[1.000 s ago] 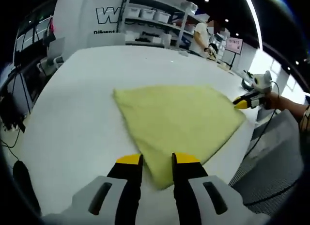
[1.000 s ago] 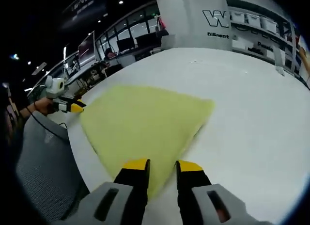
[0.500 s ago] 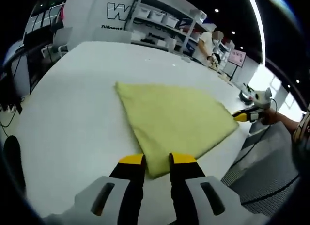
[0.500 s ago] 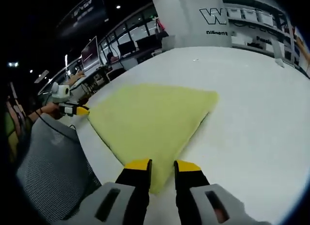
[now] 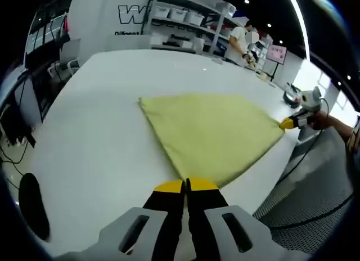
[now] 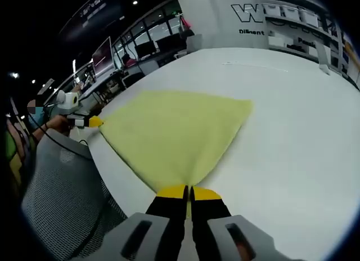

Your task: Fold the garment on the visible template until the final outline fits inside the template.

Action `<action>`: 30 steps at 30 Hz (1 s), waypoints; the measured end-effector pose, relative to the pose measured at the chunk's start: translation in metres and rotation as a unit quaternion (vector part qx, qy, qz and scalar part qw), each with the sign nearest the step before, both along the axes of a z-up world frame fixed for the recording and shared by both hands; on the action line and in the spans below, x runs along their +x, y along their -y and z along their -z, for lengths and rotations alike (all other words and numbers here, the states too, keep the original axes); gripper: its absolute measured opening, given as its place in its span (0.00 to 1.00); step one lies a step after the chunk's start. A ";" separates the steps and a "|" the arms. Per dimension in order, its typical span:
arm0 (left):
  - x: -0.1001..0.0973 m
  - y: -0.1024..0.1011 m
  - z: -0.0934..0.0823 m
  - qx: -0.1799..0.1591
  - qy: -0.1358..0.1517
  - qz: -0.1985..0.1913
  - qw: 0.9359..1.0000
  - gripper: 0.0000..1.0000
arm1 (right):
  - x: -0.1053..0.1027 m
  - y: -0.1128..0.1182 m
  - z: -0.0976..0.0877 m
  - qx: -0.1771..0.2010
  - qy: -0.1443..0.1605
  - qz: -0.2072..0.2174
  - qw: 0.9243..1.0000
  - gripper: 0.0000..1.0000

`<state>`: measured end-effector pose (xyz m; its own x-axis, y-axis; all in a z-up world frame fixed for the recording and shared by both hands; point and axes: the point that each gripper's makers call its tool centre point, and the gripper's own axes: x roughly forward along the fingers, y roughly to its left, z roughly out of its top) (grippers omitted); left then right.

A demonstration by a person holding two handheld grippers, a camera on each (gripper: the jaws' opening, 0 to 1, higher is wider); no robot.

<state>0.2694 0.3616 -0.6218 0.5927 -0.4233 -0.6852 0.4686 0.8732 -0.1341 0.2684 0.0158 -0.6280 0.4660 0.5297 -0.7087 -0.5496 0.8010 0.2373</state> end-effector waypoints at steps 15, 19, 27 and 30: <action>0.016 -0.020 -0.039 0.056 0.054 -0.058 0.995 0.42 | 0.026 0.029 -0.033 -0.082 0.064 0.068 0.992 0.33; 0.029 -0.018 -0.060 0.023 0.081 -0.104 0.991 0.58 | 0.037 0.034 -0.042 -0.080 0.085 0.110 0.987 0.45; 0.052 -0.005 -0.070 -0.004 0.114 -0.153 0.982 0.91 | 0.054 0.035 -0.044 -0.077 0.101 0.170 0.977 0.80; 0.058 0.000 -0.071 -0.004 0.125 -0.162 0.979 0.98 | 0.058 0.032 -0.042 -0.076 0.104 0.180 0.975 0.87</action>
<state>0.3275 0.3617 -0.5505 0.8460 -0.1898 -0.4982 0.1859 0.9809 -0.0580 0.3268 -0.0163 -0.5860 0.7444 0.2013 -0.6366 -0.2490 0.9684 0.0150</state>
